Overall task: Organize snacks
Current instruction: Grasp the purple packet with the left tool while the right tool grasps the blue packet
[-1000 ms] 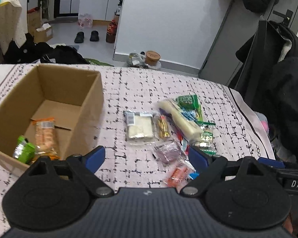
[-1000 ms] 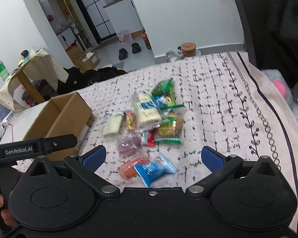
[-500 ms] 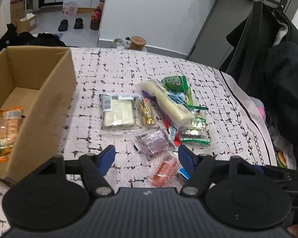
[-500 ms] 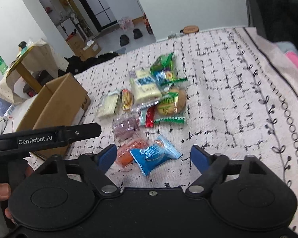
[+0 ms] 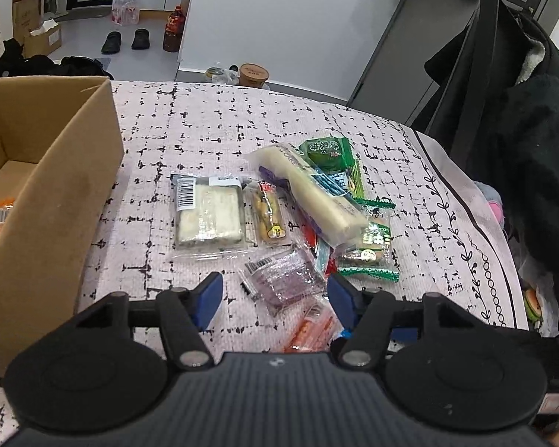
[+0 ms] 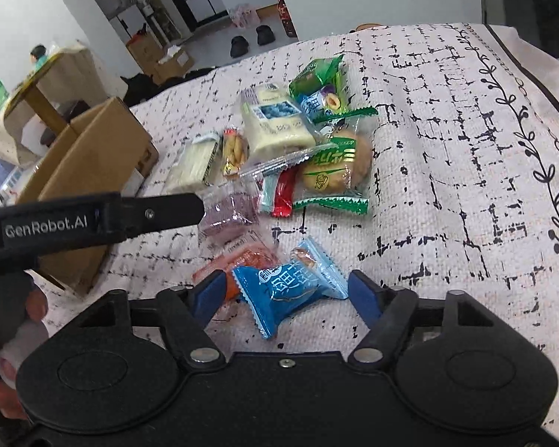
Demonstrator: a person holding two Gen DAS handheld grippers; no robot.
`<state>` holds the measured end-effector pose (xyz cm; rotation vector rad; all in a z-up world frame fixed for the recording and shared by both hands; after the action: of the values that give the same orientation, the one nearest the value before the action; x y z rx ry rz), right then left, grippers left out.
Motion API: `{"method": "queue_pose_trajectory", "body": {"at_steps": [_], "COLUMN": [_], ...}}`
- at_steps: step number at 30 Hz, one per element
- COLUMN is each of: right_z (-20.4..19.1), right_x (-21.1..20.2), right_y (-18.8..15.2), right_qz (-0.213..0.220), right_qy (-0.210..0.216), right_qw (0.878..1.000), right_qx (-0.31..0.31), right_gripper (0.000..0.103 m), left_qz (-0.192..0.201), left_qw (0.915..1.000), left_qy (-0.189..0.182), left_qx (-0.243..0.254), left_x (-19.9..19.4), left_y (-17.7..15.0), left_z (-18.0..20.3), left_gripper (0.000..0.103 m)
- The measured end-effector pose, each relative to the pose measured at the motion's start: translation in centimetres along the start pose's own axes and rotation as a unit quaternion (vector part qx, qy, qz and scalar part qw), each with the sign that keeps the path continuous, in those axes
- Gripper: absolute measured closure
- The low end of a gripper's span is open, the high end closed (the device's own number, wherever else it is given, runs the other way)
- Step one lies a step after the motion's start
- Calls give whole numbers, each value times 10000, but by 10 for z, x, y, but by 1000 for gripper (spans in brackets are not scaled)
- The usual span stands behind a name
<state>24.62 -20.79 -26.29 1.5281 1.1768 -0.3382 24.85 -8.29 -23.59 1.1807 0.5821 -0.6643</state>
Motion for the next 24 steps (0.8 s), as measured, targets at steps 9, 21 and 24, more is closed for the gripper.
{"method": "queue_pose_trajectory", "body": {"at_steps": [9,21,24], "right_z": [14,23,23], "right_x": [-5,-7,-3], "right_y": [13,18,17], "right_qz": [217,302,260], "right_qy": [-271,-286,-229], "right_qw": [9993,9989,9991], "right_qx": [125,197,245], "right_gripper": [70,74,73], "left_qz": [-24,41,-2], "left_qw": [10000,9998,9996], "left_qy": [60,194,255], "left_qx": [5,62,73], "left_x": [8,23,30], "left_y": [-3,2,2], "left_z": [0,8,8], "left_gripper": [42,41,41]}}
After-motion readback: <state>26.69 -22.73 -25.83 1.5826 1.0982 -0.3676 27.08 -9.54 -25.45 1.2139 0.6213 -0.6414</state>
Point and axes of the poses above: each gripper's, at about its wrist camera, not at the fingertips, and x roughly the way its jaws point, z to its right, y to its top, the point moved 9 cm from there along x, roughly the way its jaws point, and after that the axes turned 3 degrees about z, right-handed, at the moved point
